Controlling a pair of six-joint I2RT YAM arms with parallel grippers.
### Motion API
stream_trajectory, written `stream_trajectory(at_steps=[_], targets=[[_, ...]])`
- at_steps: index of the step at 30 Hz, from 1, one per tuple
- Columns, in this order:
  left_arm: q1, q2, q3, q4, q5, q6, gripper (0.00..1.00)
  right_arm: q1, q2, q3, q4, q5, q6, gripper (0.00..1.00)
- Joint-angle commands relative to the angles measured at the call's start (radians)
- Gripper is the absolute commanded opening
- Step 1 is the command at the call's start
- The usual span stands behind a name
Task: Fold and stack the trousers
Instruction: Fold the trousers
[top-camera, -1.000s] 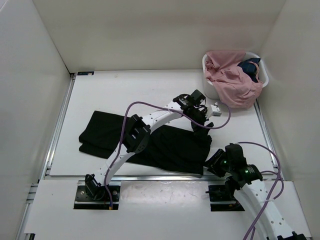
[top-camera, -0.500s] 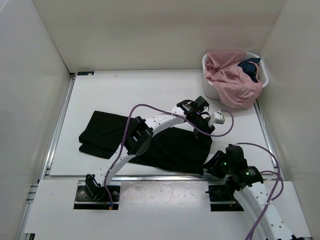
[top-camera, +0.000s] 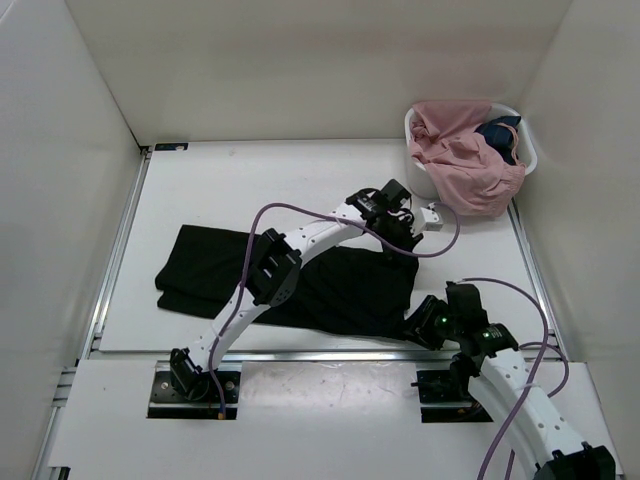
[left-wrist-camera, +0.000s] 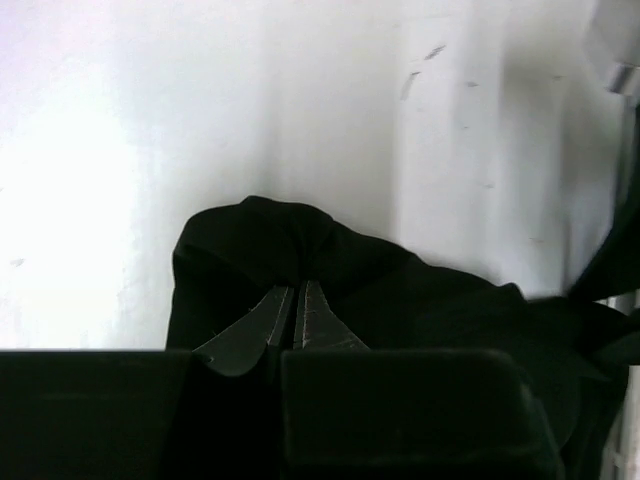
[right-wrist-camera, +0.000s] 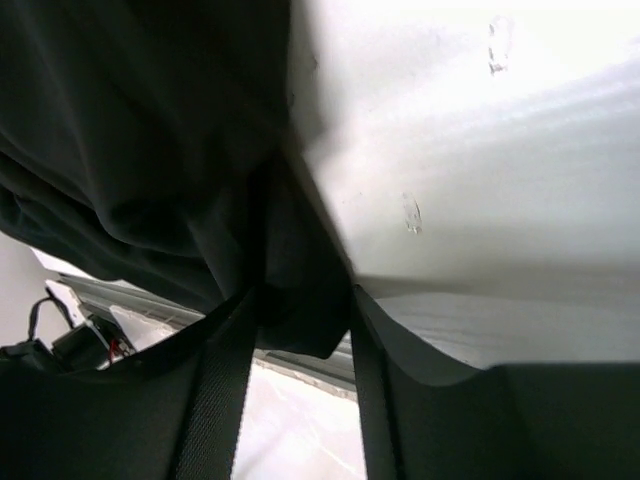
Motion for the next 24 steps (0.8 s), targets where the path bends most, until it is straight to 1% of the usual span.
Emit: stream_trajectory(at_steps=[1, 2, 3, 6, 8, 9, 13, 16, 19, 20, 21, 22, 23, 24], targets=[[0.008, -0.060, 0.032, 0.020, -0.046, 0.010, 0.15, 0.000, 0.051, -0.040, 0.028, 0.010, -0.057, 0.45], [0.008, -0.060, 0.032, 0.020, -0.068, 0.010, 0.15, 0.000, 0.064, -0.040, 0.041, 0.009, -0.057, 0.41], [0.008, -0.060, 0.032, 0.029, -0.077, 0.010, 0.15, 0.000, 0.064, -0.040, 0.050, 0.009, -0.048, 0.25], [0.029, -0.060, 0.032, 0.038, -0.111, 0.010, 0.15, 0.000, 0.073, -0.040, 0.096, 0.046, -0.017, 0.01], [0.040, -0.060, 0.032, 0.038, -0.141, 0.010, 0.15, 0.000, 0.064, -0.040, 0.107, 0.046, -0.006, 0.00], [0.055, -0.060, 0.032, 0.052, -0.187, 0.001, 0.15, 0.000, 0.064, -0.025, 0.093, 0.061, -0.006, 0.00], [0.086, -0.060, 0.032, 0.075, -0.272, 0.001, 0.15, 0.000, -0.037, -0.025, -0.037, 0.071, -0.017, 0.00], [0.086, -0.069, 0.032, 0.084, -0.281, 0.001, 0.15, 0.000, -0.115, -0.034, -0.100, 0.060, -0.005, 0.00], [0.086, -0.069, 0.023, 0.084, -0.272, 0.001, 0.15, 0.000, -0.140, -0.034, -0.099, 0.060, 0.017, 0.00], [0.086, -0.069, 0.023, 0.084, -0.272, 0.001, 0.19, 0.000, -0.128, -0.034, -0.090, 0.060, 0.017, 0.04], [0.086, -0.069, 0.023, 0.084, -0.272, 0.001, 0.19, 0.000, -0.114, -0.034, -0.081, 0.060, 0.017, 0.13], [0.086, -0.069, 0.023, 0.084, -0.272, 0.010, 0.21, 0.000, -0.081, -0.034, -0.080, 0.051, 0.017, 0.33], [0.086, -0.069, 0.023, 0.084, -0.272, 0.010, 0.24, 0.000, -0.064, -0.034, -0.080, 0.051, 0.002, 0.43], [0.086, -0.078, 0.023, 0.084, -0.272, 0.010, 0.38, 0.000, -0.047, 0.001, -0.080, 0.051, -0.030, 0.50]])
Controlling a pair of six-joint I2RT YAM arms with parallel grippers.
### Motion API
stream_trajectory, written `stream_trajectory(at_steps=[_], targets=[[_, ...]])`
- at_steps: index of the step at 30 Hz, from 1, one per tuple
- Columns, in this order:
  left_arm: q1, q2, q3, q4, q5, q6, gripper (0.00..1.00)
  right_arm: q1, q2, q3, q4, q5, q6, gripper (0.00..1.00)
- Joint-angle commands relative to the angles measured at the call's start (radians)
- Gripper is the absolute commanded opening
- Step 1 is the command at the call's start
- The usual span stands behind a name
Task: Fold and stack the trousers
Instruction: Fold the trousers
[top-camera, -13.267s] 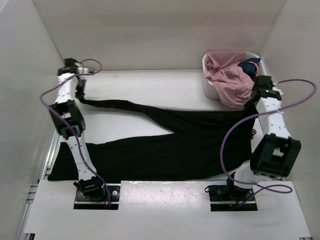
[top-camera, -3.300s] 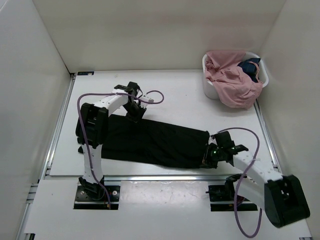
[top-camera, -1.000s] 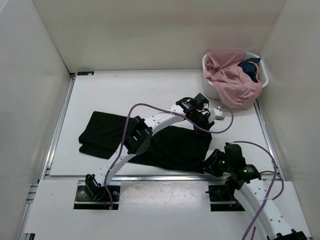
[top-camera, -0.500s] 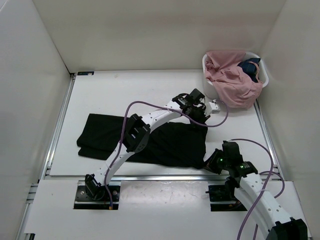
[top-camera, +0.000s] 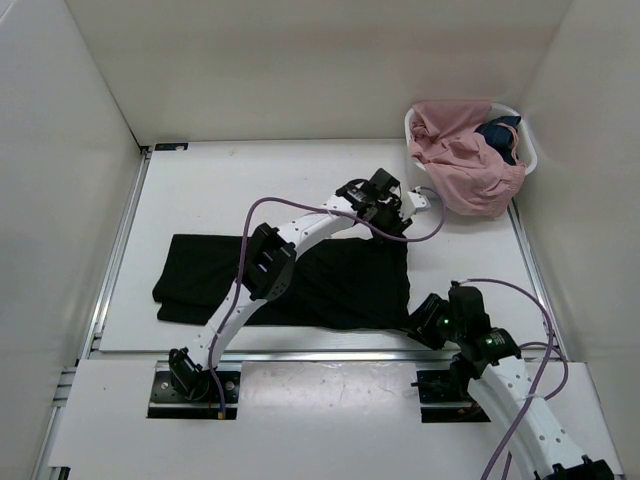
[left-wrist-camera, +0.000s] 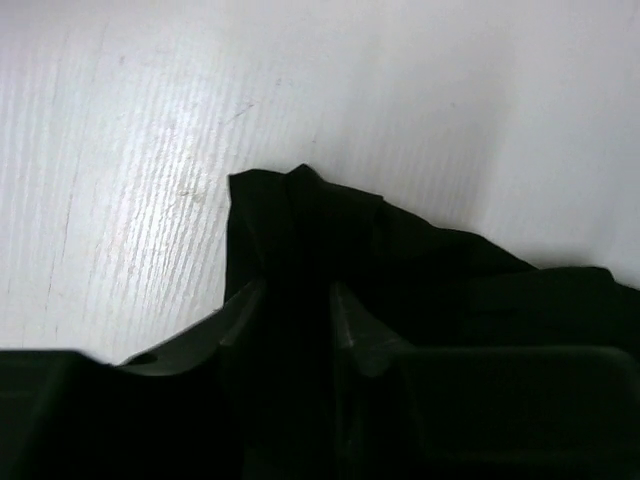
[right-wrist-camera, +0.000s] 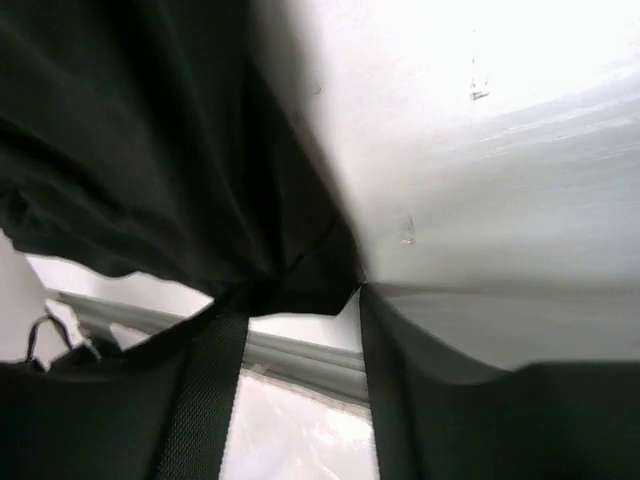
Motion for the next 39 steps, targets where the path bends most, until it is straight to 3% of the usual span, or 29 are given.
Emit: stream_trajectory(at_steps=[1, 2, 3, 7, 11, 16, 21, 22, 23, 26, 27, 29, 33, 39], targets=[[0.010, -0.090, 0.023, 0.034, -0.046, 0.011, 0.44, 0.001, 0.071, 0.043, -0.074, 0.019, -0.066, 0.55], [0.010, -0.099, 0.023, 0.034, -0.046, 0.011, 0.50, 0.001, 0.082, 0.066, -0.105, 0.038, -0.085, 0.62], [0.010, -0.110, 0.023, 0.034, -0.058, 0.011, 0.66, 0.001, 0.103, 0.095, -0.124, 0.056, -0.129, 0.63], [0.010, -0.188, 0.014, 0.034, -0.111, 0.029, 0.89, 0.001, 0.183, 0.261, -0.167, 0.147, -0.209, 0.68], [0.010, -0.323, -0.034, 0.034, -0.211, 0.038, 1.00, 0.001, 0.327, 0.353, -0.080, 0.177, -0.230, 0.72], [0.031, -0.512, -0.185, -0.002, -0.393, 0.038, 1.00, -0.008, 0.574, 0.445, 0.000, 0.223, -0.283, 0.73], [0.111, -0.725, -0.492, -0.081, -0.418, 0.002, 0.96, -0.071, 0.715, 0.455, 0.104, 0.176, -0.304, 0.73], [0.128, -0.748, -0.541, -0.090, -0.409, -0.017, 0.91, -0.090, 0.724, 0.455, 0.116, 0.161, -0.304, 0.73], [0.172, -0.767, -0.586, -0.099, -0.385, -0.036, 0.78, -0.091, 0.733, 0.444, 0.130, 0.148, -0.304, 0.73], [0.278, -0.800, -0.702, -0.150, -0.257, -0.064, 0.52, -0.114, 0.734, 0.435, 0.156, 0.125, -0.304, 0.72], [0.303, -0.800, -0.739, -0.180, -0.222, -0.075, 0.48, -0.114, 0.734, 0.435, 0.156, 0.125, -0.304, 0.72], [0.346, -0.800, -0.772, -0.208, -0.164, -0.084, 0.47, -0.114, 0.734, 0.435, 0.144, 0.136, -0.315, 0.72], [0.467, -0.791, -0.876, -0.234, -0.002, -0.084, 0.56, -0.123, 0.703, 0.401, 0.144, 0.136, -0.315, 0.72], [0.489, -0.761, -0.914, -0.236, 0.160, -0.074, 0.70, -0.143, 0.712, 0.357, 0.204, 0.111, -0.277, 0.72]])
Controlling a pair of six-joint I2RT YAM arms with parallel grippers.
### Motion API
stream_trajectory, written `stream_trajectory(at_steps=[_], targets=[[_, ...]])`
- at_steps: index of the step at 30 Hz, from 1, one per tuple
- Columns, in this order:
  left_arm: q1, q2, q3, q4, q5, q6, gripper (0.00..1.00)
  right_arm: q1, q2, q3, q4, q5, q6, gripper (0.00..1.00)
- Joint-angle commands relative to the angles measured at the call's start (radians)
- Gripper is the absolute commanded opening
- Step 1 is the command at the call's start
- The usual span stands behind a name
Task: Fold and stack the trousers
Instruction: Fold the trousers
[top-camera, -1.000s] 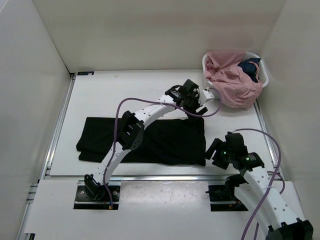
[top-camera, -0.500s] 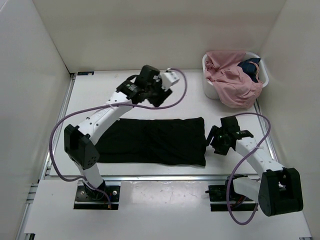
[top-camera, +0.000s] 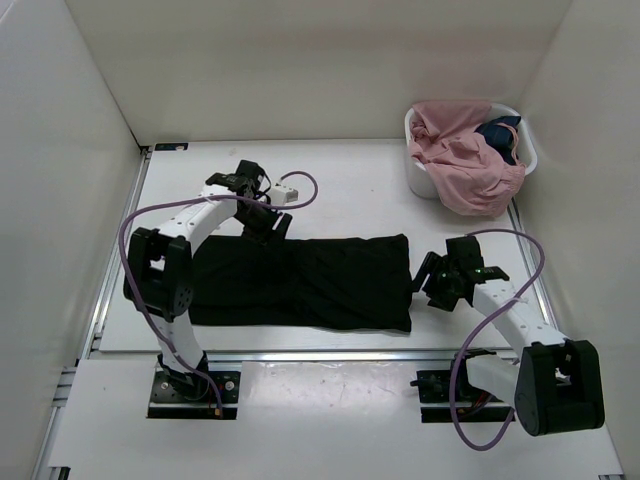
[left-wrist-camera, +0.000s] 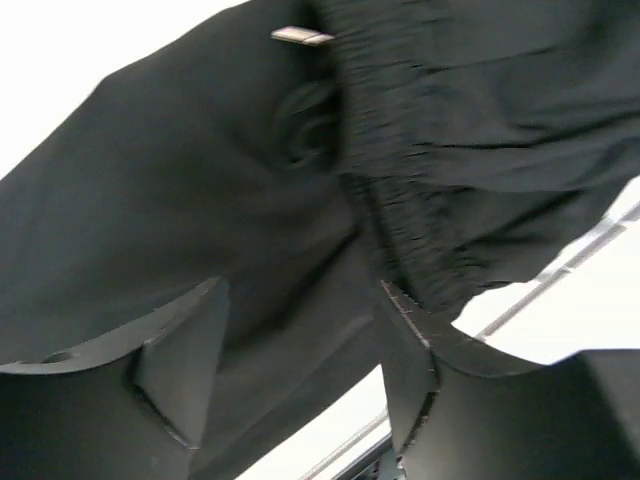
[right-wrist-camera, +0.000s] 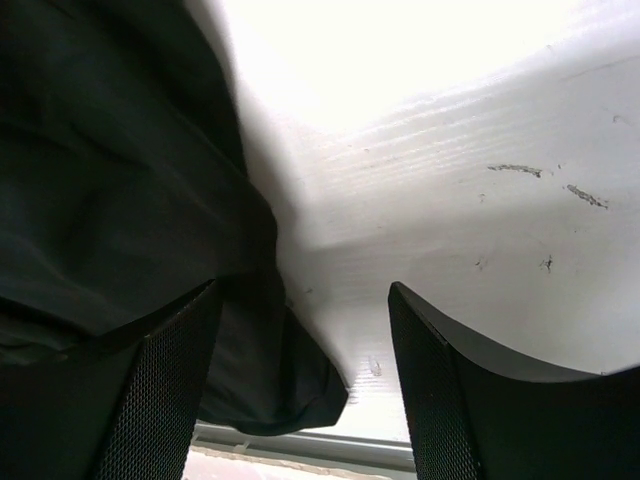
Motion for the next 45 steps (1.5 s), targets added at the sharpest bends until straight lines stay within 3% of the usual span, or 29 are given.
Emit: stream_trajectory(at_steps=[1, 4, 10, 19, 21, 22, 25, 26, 32, 38, 45], targets=[[-0.012, -0.008, 0.011, 0.008, 0.185, 0.005, 0.71, -0.008, -0.004, -0.029, 0.051, -0.022, 0.011, 0.72], [-0.012, -0.008, 0.022, 0.020, 0.251, 0.014, 0.74, -0.017, 0.005, -0.029, 0.051, -0.022, 0.011, 0.72], [-0.036, 0.074, 0.022, 0.041, 0.240, 0.014, 0.74, -0.017, 0.005, -0.038, 0.051, -0.022, 0.011, 0.72], [-0.079, 0.189, 0.151, 0.051, 0.230, -0.005, 0.74, -0.026, 0.005, -0.047, 0.051, -0.022, 0.011, 0.72], [-0.090, 0.199, 0.169, 0.051, 0.243, -0.005, 0.68, -0.026, -0.004, -0.056, 0.051, -0.022, 0.011, 0.72], [-0.090, 0.199, 0.170, 0.051, 0.243, -0.005, 0.55, -0.026, -0.004, -0.056, 0.041, -0.022, 0.011, 0.72], [-0.099, 0.187, 0.137, 0.051, 0.253, 0.017, 0.29, -0.035, -0.014, -0.056, 0.030, -0.013, 0.002, 0.72], [-0.099, 0.177, 0.128, 0.037, 0.253, 0.028, 0.14, -0.035, -0.023, -0.056, 0.030, -0.013, 0.002, 0.72], [-0.099, 0.157, 0.139, -0.086, 0.262, 0.061, 0.14, -0.054, -0.032, -0.047, 0.010, -0.013, -0.016, 0.72], [-0.090, 0.122, 0.320, -0.347, 0.273, 0.221, 0.14, -0.063, -0.041, -0.067, 0.010, -0.013, -0.016, 0.71], [-0.090, 0.056, 0.087, -0.347, 0.202, 0.169, 0.14, -0.063, -0.041, -0.076, 0.039, -0.033, -0.016, 0.71]])
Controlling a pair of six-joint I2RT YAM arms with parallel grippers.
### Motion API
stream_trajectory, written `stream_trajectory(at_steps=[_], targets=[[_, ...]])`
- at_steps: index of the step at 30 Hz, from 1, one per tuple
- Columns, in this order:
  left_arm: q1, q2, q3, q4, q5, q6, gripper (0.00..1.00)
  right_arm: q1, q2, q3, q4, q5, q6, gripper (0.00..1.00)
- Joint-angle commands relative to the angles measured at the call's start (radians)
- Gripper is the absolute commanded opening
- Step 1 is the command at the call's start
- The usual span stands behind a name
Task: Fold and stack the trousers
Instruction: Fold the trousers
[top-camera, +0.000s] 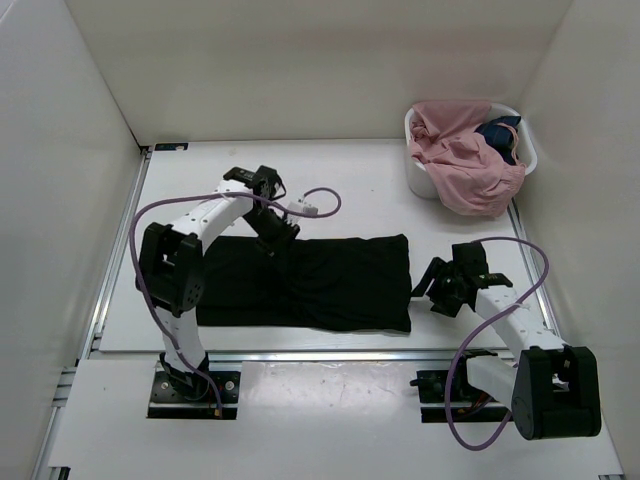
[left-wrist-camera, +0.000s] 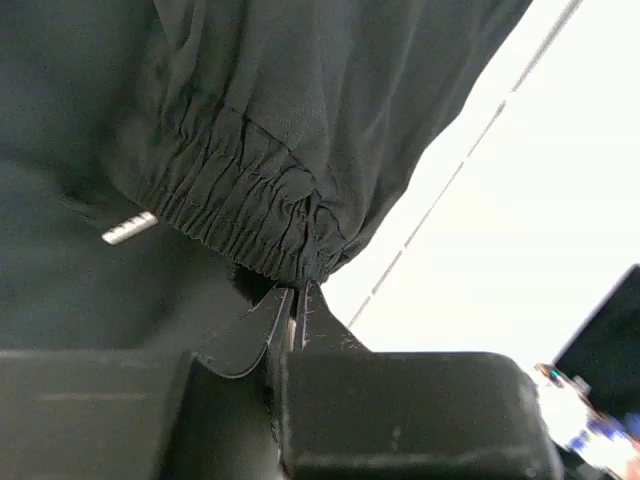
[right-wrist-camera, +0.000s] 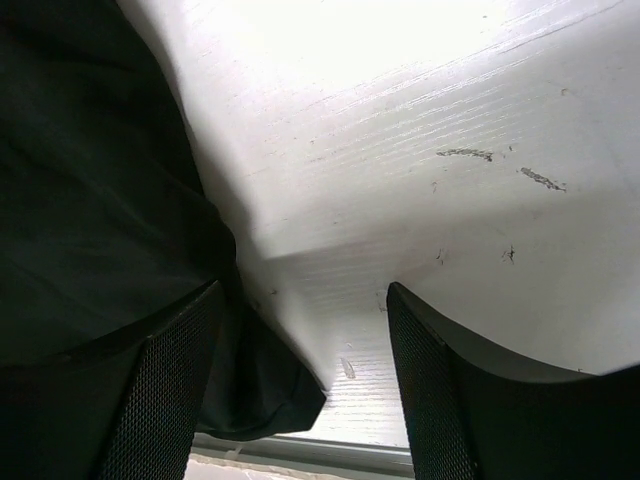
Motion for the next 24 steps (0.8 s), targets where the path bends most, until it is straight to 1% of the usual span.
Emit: stream_trajectory(at_steps=[1, 2, 6, 8, 9, 10, 12, 13, 14, 15, 17, 20, 22, 23, 24], targets=[[0.002, -0.025, -0.107, -0.054, -0.011, 0.001, 0.14, -0.003, -0.014, -0.010, 0.020, -0.013, -0.013, 0.71], [0.002, -0.025, -0.131, -0.032, -0.026, -0.008, 0.14, -0.003, -0.005, -0.001, 0.020, -0.013, -0.013, 0.71], [0.011, 0.001, -0.121, -0.032, -0.019, -0.017, 0.14, -0.003, -0.004, 0.010, 0.020, -0.013, -0.023, 0.71], [0.011, 0.016, -0.121, -0.014, -0.057, -0.028, 0.14, -0.003, -0.004, 0.010, 0.052, -0.043, -0.032, 0.74], [0.011, 0.030, -0.147, 0.001, -0.103, -0.048, 0.14, -0.003, 0.006, 0.010, 0.084, -0.060, -0.033, 0.76], [0.020, 0.030, -0.159, 0.033, -0.114, -0.048, 0.16, -0.003, 0.017, 0.010, 0.101, -0.077, -0.033, 0.78], [0.033, 0.041, -0.170, 0.061, -0.102, -0.075, 0.19, -0.003, 0.029, 0.010, 0.133, -0.124, -0.022, 0.80], [0.033, 0.053, -0.183, 0.070, -0.093, -0.075, 0.19, -0.003, 0.041, 0.010, 0.175, -0.146, -0.022, 0.80], [0.042, 0.065, -0.184, 0.071, -0.093, -0.075, 0.22, -0.003, 0.042, 0.010, 0.195, -0.166, -0.022, 0.81], [0.042, 0.065, -0.184, 0.087, -0.073, -0.089, 0.22, -0.003, 0.057, 0.019, 0.209, -0.181, -0.011, 0.81], [0.042, 0.075, -0.184, 0.101, -0.059, -0.098, 0.26, -0.003, 0.080, 0.019, 0.230, -0.192, -0.011, 0.82], [0.042, 0.075, -0.184, 0.110, -0.050, -0.098, 0.30, -0.003, 0.162, 0.019, 0.273, -0.203, -0.011, 0.82], [0.042, 0.075, -0.184, 0.120, -0.050, -0.098, 0.31, -0.003, 0.212, 0.019, 0.324, -0.250, 0.015, 0.82], [0.042, 0.075, -0.184, 0.120, -0.060, -0.098, 0.34, -0.003, 0.238, 0.019, 0.334, -0.264, 0.015, 0.81], [0.042, 0.075, -0.184, 0.120, -0.060, -0.098, 0.36, 0.006, 0.288, 0.031, 0.335, -0.264, 0.024, 0.72]])
